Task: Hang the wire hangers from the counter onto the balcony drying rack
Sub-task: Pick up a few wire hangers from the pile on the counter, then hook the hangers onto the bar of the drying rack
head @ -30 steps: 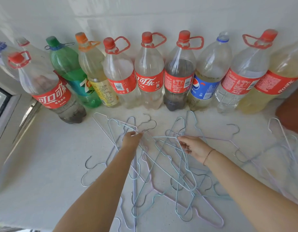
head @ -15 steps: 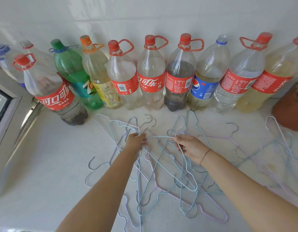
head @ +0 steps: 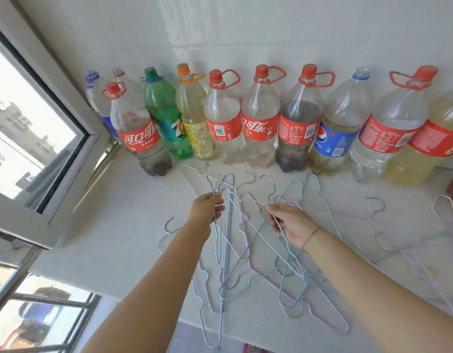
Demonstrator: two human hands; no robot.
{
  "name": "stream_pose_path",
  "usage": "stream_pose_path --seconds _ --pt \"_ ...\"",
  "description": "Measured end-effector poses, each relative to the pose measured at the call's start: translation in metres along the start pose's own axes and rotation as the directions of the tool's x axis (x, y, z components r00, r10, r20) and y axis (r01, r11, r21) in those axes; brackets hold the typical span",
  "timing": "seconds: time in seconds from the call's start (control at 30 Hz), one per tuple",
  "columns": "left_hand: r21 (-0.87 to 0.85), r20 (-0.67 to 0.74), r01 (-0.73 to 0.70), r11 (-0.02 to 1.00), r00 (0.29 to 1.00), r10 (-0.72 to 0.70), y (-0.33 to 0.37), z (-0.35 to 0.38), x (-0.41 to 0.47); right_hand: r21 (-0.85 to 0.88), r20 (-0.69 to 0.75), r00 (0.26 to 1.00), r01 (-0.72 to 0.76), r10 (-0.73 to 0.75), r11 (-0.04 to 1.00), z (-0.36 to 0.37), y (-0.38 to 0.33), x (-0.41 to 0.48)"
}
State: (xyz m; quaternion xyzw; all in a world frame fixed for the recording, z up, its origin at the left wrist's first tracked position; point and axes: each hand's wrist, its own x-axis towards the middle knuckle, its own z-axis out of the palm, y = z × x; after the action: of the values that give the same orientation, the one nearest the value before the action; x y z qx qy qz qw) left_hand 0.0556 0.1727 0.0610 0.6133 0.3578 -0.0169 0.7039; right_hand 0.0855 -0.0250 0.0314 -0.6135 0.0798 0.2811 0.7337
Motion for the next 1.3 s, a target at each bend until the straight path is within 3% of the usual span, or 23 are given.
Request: stream_pose_path --seconds 0.33,0.6,0.93,1.3 --pt "-0.162 -0.198 -0.048 0.986 0.98 0.015 -0.022 -0.015 -0.109 -0.034 0.247 0.969 -0.003 0.011 0.999 0.004 -0.01 -0.055" --pt "-0.355 -0.399 -0.153 0.922 0.917 -0.001 -0.064 -0.026 -0.234 -0.131 0.477 0.873 -0.043 0.101 0.99 0.015 0.005 -0.136" --pt "-0.427 -0.6 -0.344 0.837 0.799 0.022 -0.128 -0.094 -0.407 -0.275 0.749 0.63 0.012 0.206 0.961 0.088 0.053 -0.271" --pt "-0.393 -0.781 -0.538 0.746 0.624 0.038 -0.23 -0.186 -0.64 -0.33 0.89 0.322 -0.033 0.322 0.944 0.165 0.133 -0.488"
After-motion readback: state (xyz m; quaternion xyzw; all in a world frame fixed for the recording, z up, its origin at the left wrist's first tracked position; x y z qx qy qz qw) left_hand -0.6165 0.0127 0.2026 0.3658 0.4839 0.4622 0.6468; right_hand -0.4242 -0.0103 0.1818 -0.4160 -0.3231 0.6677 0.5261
